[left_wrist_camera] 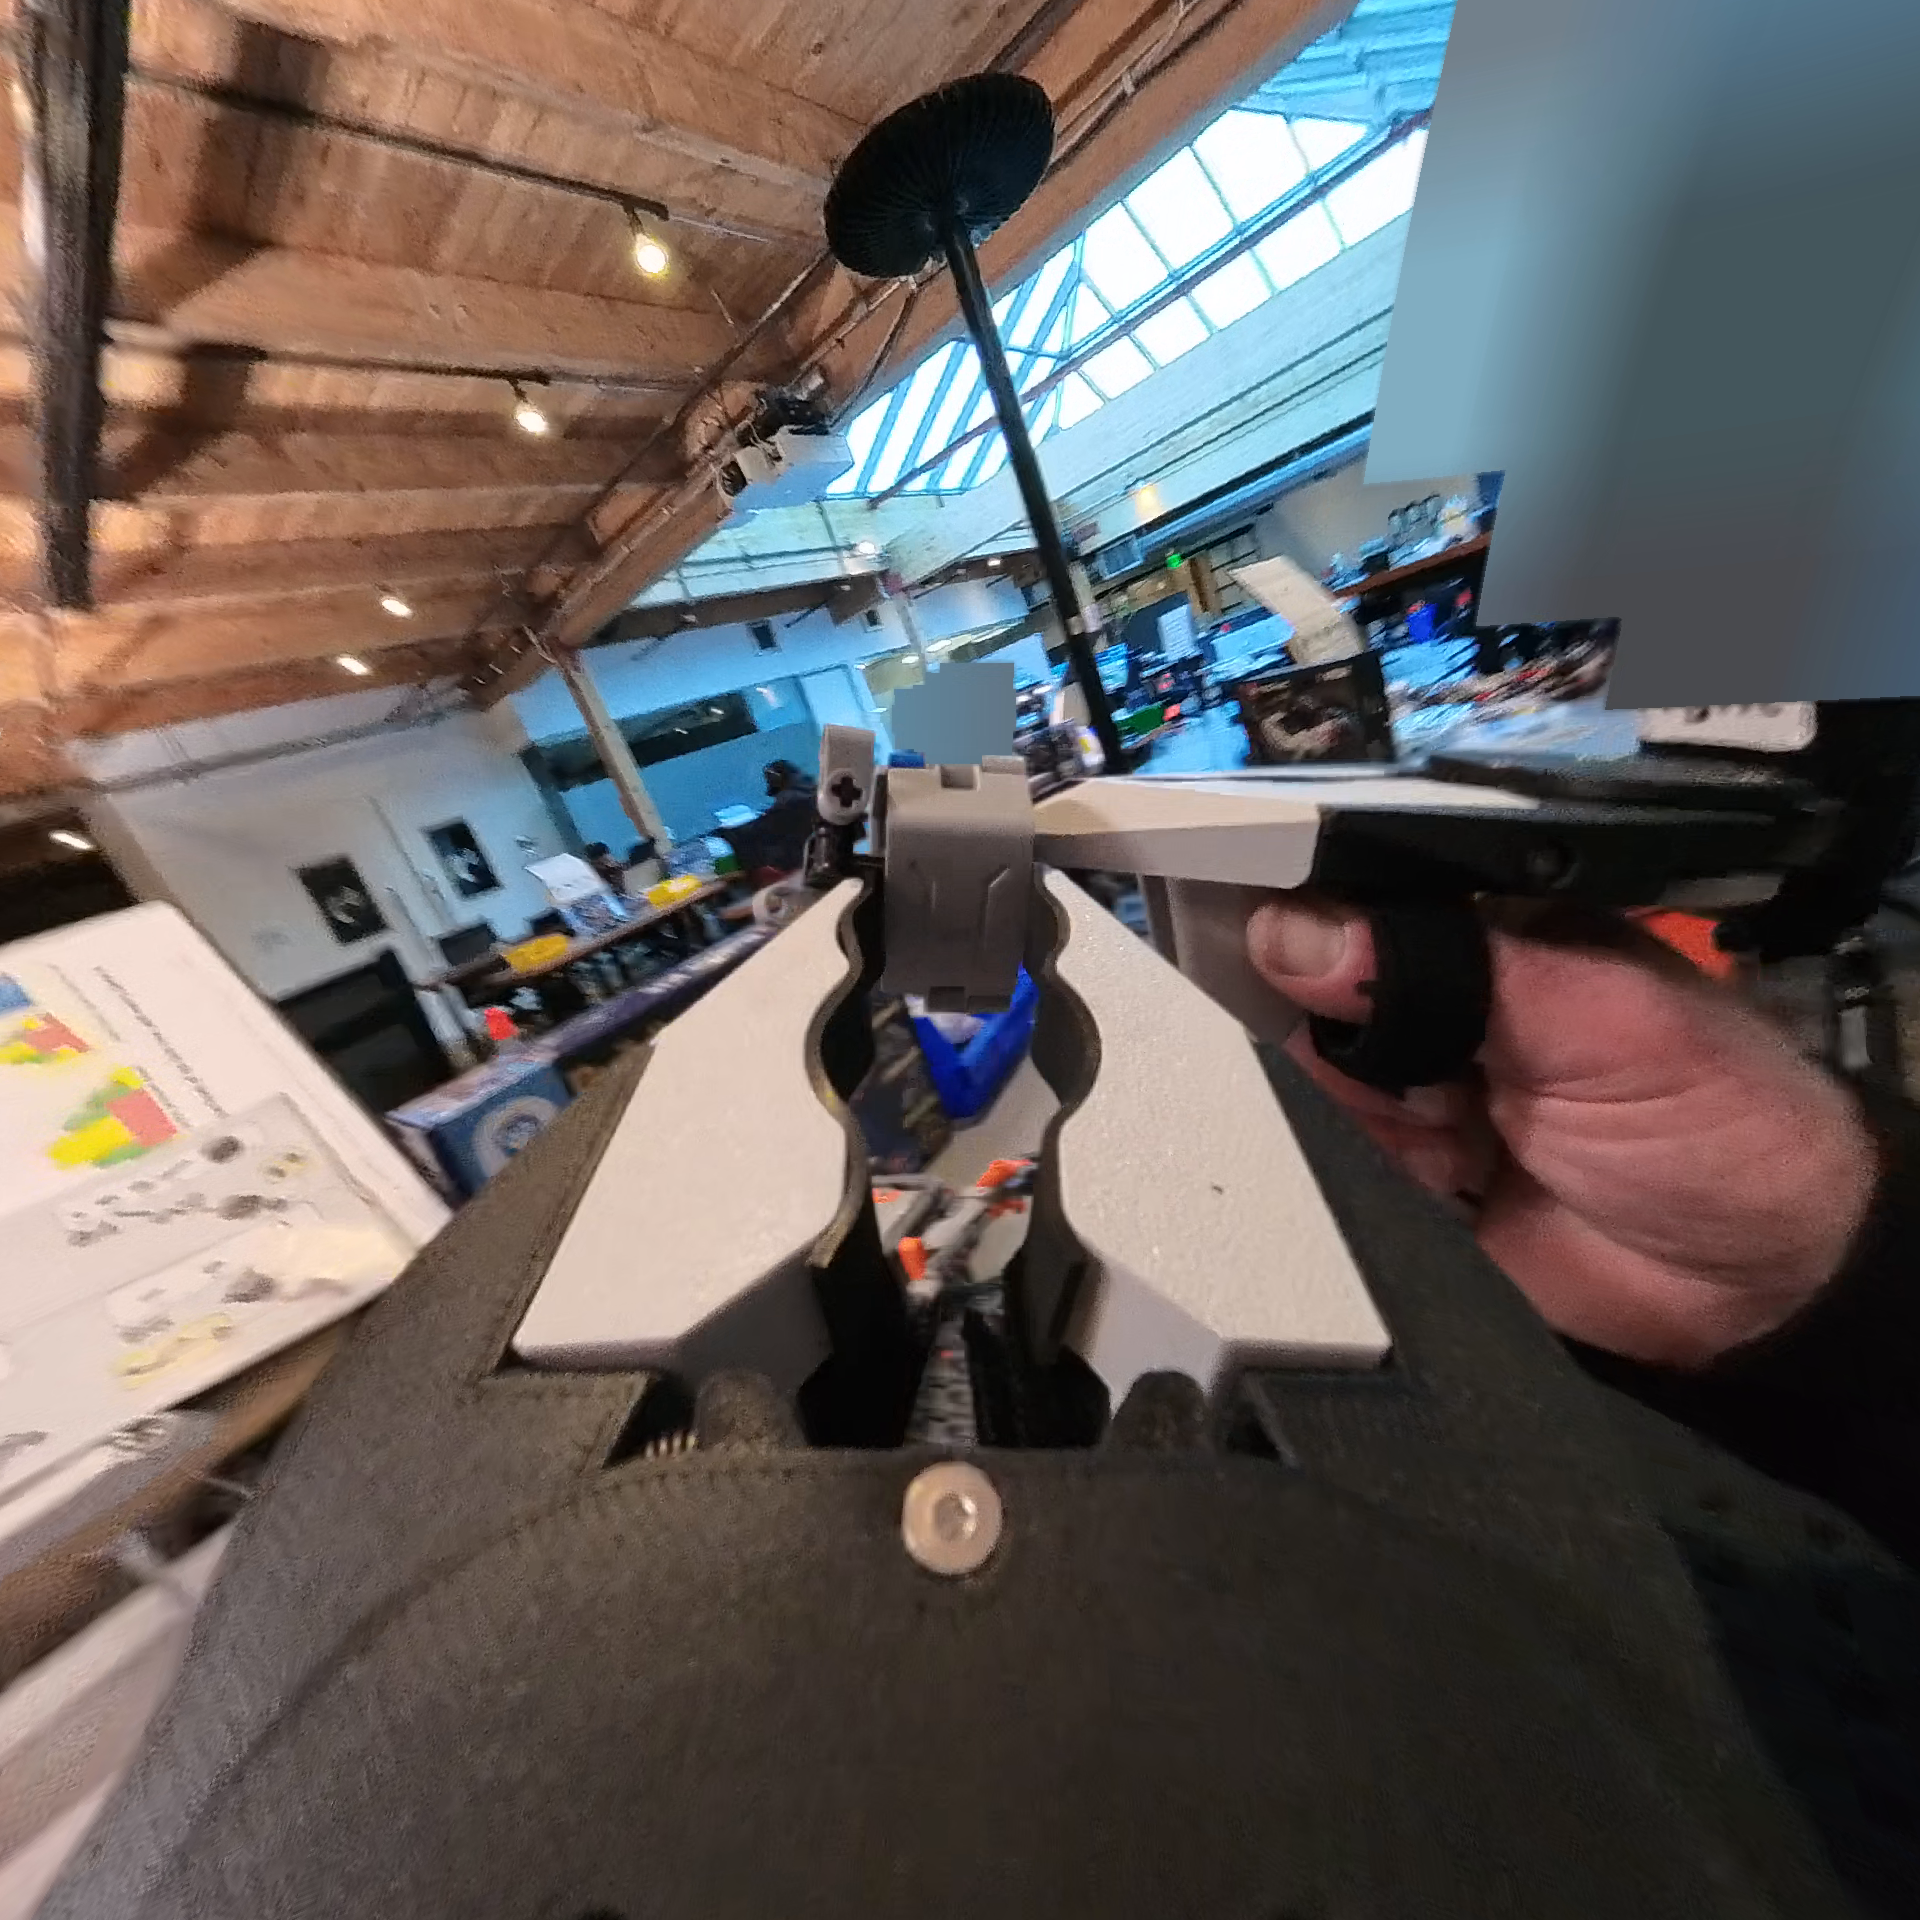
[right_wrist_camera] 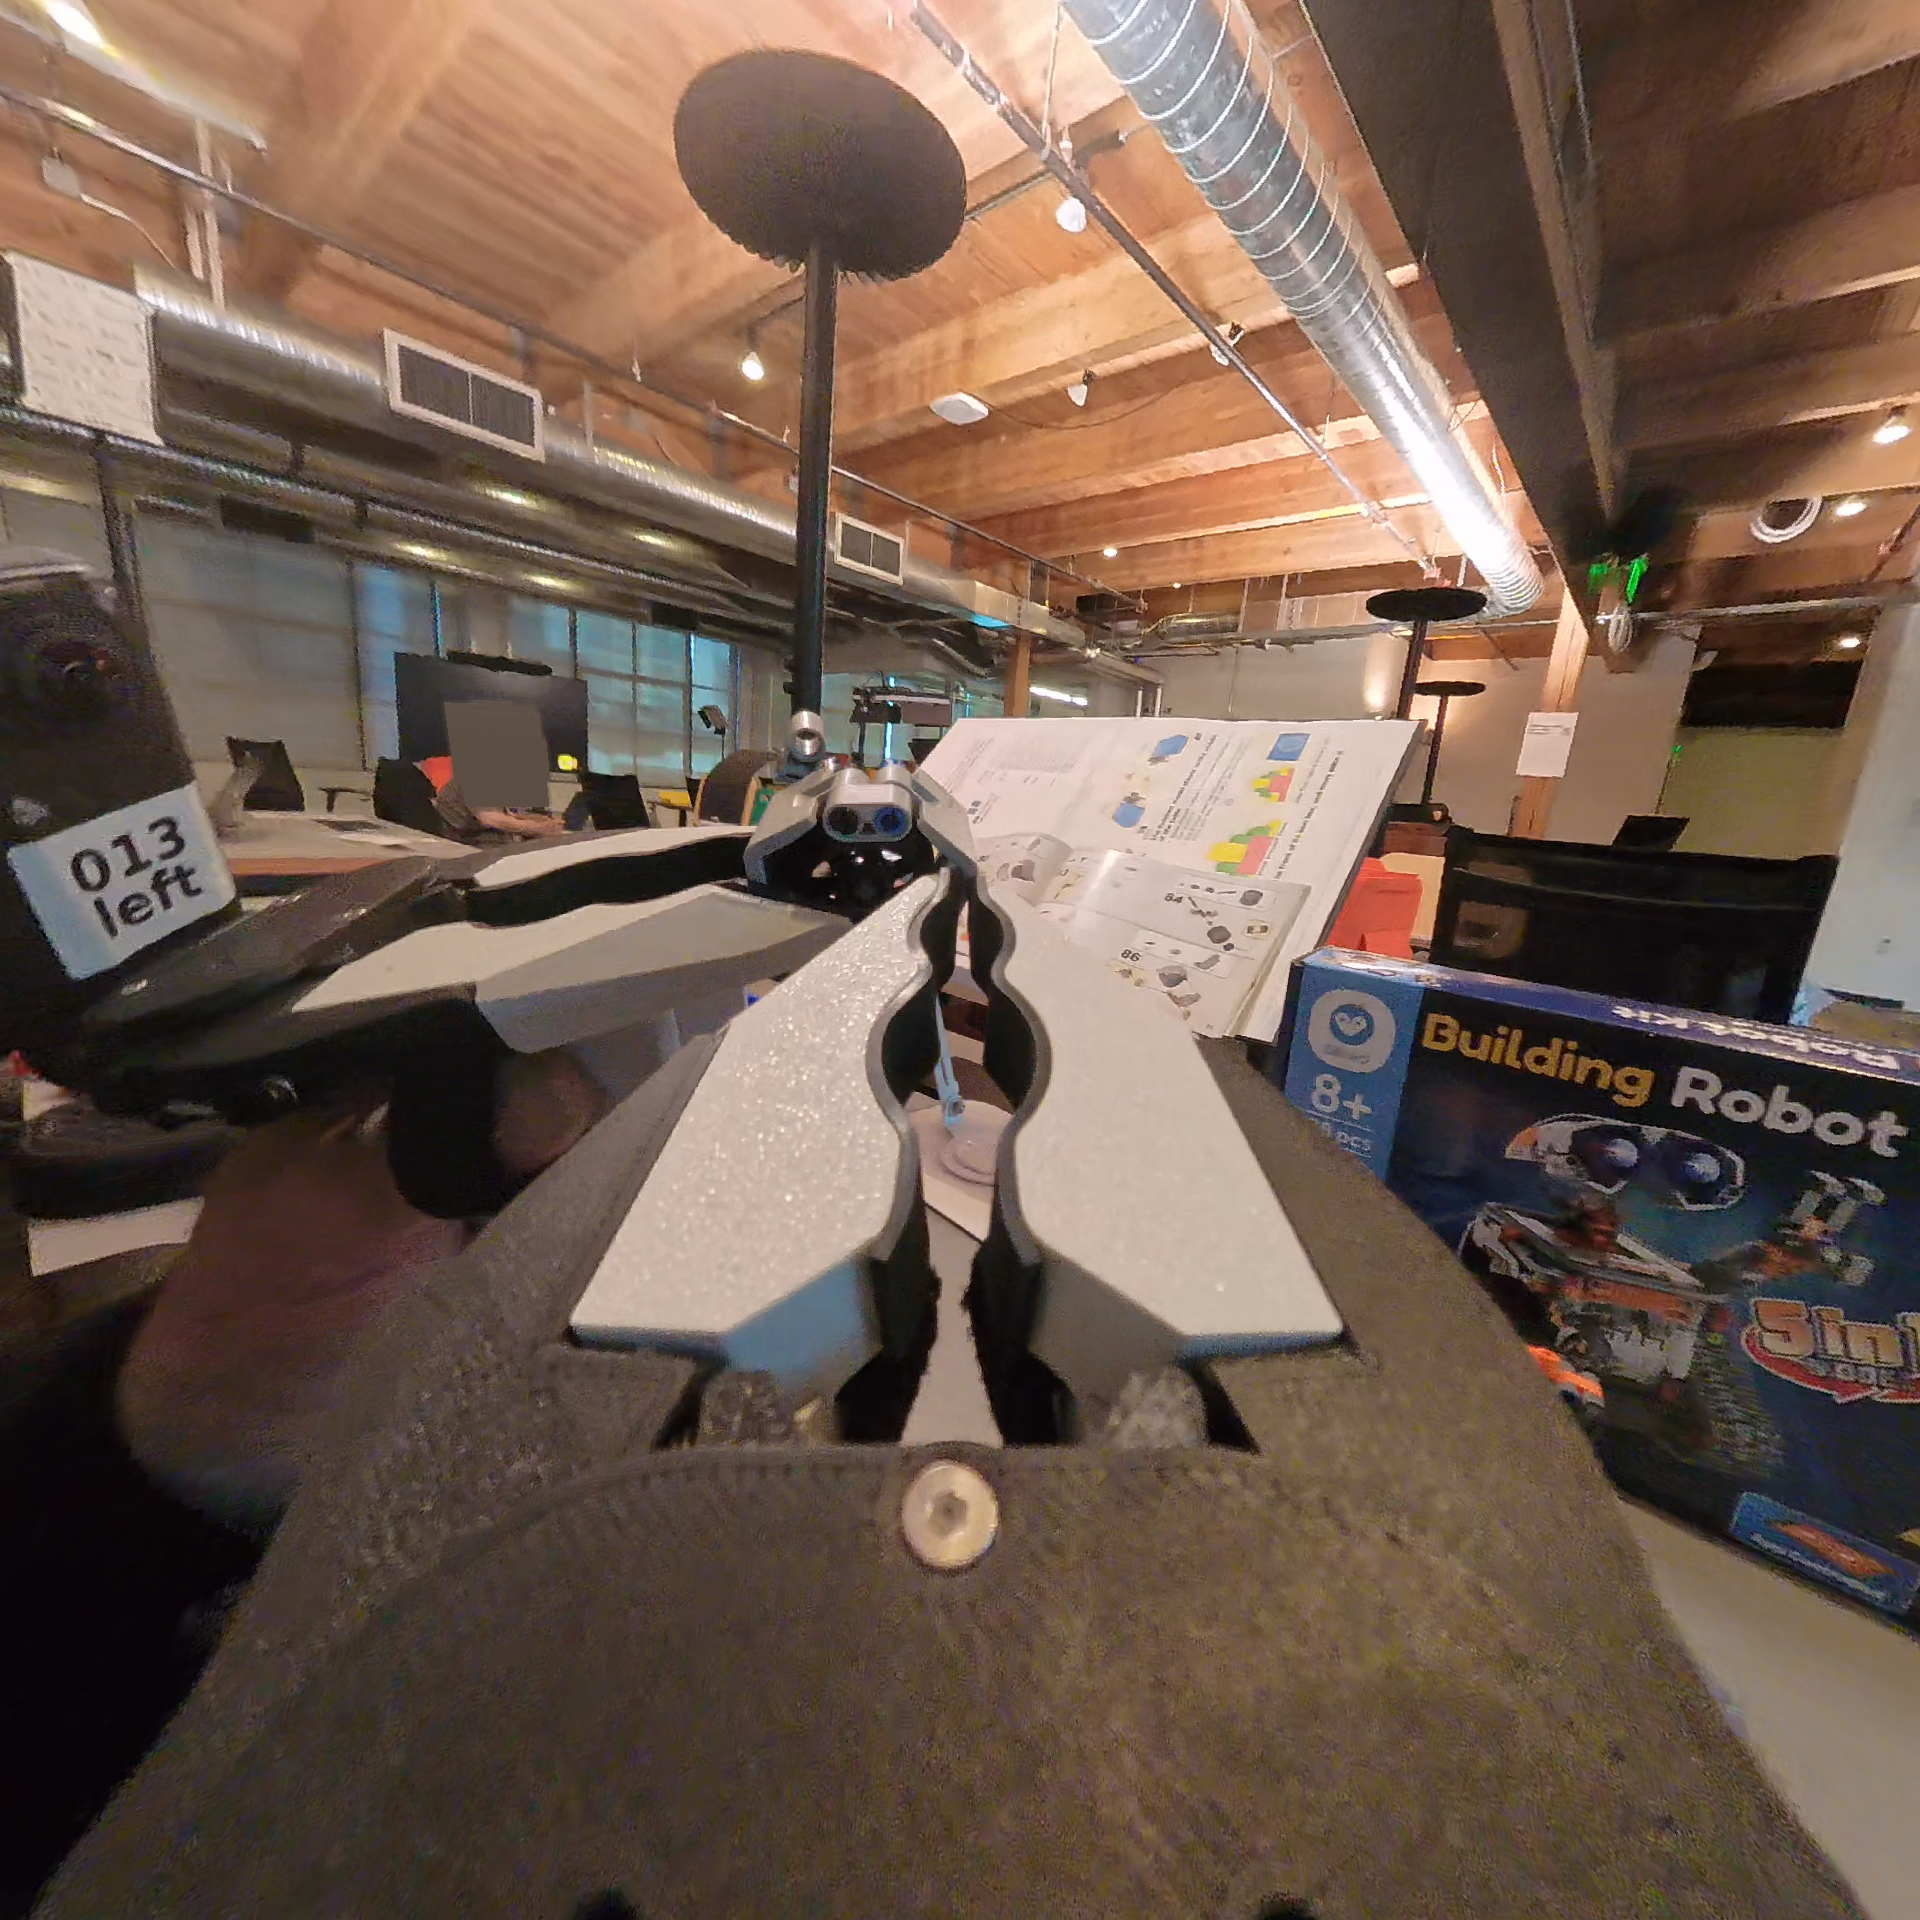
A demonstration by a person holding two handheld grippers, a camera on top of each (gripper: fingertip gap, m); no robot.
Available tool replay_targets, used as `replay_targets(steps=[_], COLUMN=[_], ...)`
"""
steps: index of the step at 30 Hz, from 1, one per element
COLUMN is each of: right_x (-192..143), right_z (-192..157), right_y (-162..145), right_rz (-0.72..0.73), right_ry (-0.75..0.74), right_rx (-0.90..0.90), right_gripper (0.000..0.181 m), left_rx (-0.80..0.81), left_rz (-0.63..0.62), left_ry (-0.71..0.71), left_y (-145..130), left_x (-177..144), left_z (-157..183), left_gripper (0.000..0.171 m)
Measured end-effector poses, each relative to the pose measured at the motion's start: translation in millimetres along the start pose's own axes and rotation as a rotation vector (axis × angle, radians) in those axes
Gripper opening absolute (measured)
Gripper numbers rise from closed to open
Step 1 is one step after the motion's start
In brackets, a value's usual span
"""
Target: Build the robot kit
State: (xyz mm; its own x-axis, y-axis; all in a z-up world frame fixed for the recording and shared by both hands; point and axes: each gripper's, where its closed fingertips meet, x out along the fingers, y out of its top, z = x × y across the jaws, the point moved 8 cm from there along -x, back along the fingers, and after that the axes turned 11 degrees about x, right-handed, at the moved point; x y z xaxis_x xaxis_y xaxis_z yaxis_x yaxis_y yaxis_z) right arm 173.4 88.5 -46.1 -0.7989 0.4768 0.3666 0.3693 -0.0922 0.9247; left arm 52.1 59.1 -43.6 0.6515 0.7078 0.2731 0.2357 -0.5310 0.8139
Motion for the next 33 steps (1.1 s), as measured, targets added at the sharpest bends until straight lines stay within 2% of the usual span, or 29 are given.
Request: replay_targets(steps=[5, 10, 20, 25, 33], right_x=[2, 4, 1, -1, 0], right_z=[-2, 0, 2, 4, 13], right_y=[-1, -2, -3, -3, -4], right_rz=[-0.034, -0.041, -0.024, -0.018, -0.02], right_ry=[-0.058, -0.071, -0.029, -0.004, 0.083], right_rx=[-0.113, -0.178, -0.207, -0.177, -0.017], right_gripper=[0.0, 0.0, 0.0, 0.0, 0.0], left_rx=[-0.086, -0.267, -0.487, -0.572, -0.712], left_rz=[0.006, 0.04, 0.116, 0.151, 0.193], left_ry=[-0.031, -0.089, -0.222, -0.291, -0.39], left_y=[-6, -11, -20, -26, -42], left_x=[1, 2, 2, 4, 9], left_z=[-2, -6, -13, -14, -16], left_gripper=[0.024, 0.024, 0.024, 0.024, 0.024])
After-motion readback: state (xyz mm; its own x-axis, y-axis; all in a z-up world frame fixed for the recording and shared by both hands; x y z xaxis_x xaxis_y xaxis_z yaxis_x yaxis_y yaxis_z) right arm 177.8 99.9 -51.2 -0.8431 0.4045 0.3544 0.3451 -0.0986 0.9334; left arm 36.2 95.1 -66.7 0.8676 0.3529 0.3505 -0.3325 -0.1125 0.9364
